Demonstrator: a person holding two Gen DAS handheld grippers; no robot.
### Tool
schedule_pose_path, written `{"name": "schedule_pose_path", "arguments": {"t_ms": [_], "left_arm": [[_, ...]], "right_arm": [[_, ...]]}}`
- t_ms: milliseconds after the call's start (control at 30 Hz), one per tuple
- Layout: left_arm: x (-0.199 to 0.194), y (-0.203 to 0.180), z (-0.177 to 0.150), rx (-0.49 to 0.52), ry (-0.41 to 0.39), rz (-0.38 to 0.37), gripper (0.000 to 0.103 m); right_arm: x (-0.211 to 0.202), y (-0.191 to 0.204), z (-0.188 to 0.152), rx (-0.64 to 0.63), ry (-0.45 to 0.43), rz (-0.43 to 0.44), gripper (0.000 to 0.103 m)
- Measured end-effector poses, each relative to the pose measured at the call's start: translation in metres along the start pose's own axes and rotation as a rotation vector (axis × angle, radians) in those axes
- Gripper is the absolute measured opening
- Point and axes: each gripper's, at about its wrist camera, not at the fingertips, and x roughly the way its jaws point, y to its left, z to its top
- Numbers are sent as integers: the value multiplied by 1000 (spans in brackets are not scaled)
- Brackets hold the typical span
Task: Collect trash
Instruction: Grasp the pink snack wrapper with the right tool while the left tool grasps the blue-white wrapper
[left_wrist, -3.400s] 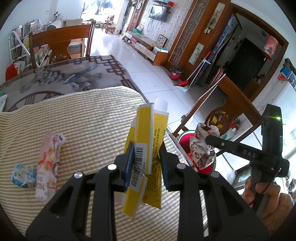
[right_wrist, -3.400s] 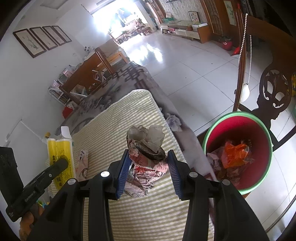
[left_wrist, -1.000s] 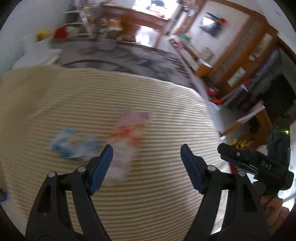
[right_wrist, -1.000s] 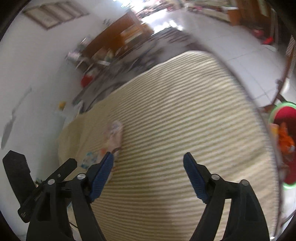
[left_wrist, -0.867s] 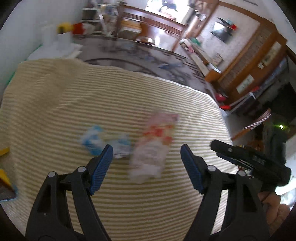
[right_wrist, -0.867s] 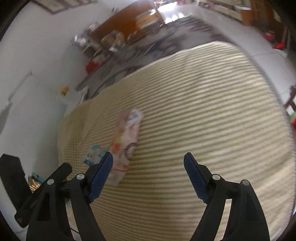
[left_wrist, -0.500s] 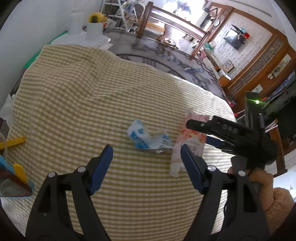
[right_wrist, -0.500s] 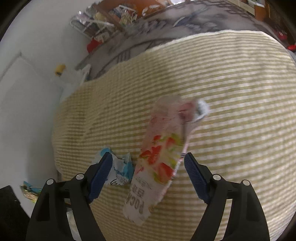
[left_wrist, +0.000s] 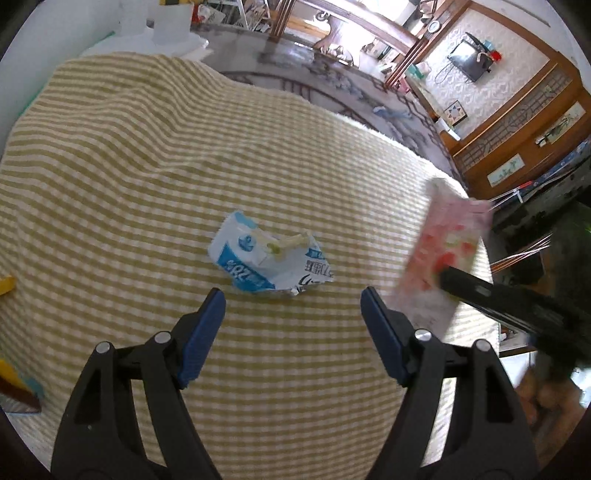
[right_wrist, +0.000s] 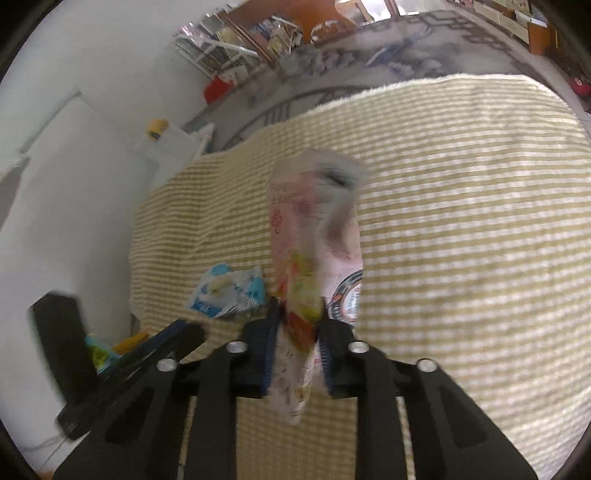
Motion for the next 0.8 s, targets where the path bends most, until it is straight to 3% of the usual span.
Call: {"name": "schedule_pose_path", "arguments": {"t_ms": [167, 267, 300, 333, 367, 400, 433, 467, 500, 600, 667, 800], "left_arm": [[22, -1, 4, 8, 31, 34, 73], [34, -1, 4, 18, 53, 43, 72], [36, -1, 4, 17, 61, 39, 68], [38, -1, 4, 13, 68, 32, 57], [38, 0, 4, 8, 73, 26, 41], [38, 1, 3, 6, 78, 20, 32], [37, 3, 2, 9, 82, 14, 10], [35, 3, 1, 14, 83, 9, 3], [32, 4, 0, 18, 76, 9, 3], [15, 3, -4, 47, 35, 13, 1], [4, 1, -6, 54, 11, 8, 1], [-19, 0, -9, 52, -42, 3, 1]], "right_arm": [[-26, -6, -13, 32, -48, 14, 12], [-29, -8, -18, 26, -54, -24, 12], [-28, -10, -19, 32, -47, -35, 12], [-25, -11, -19, 40, -43, -36, 12], [-25, -13, -20, 49, -39, -39, 16], [-23, -14, -19, 58, -34, -51, 19], [-23, -17, -19, 66, -26, -57, 25], [-22, -19, -19, 71, -20, -58, 42], [-18, -17, -16, 72, -17, -66, 61], [-5, -8, -7, 46, -12, -112, 75], [7, -4, 0, 39, 3, -123, 81], [44, 3, 12, 61, 69, -125, 82]]}}
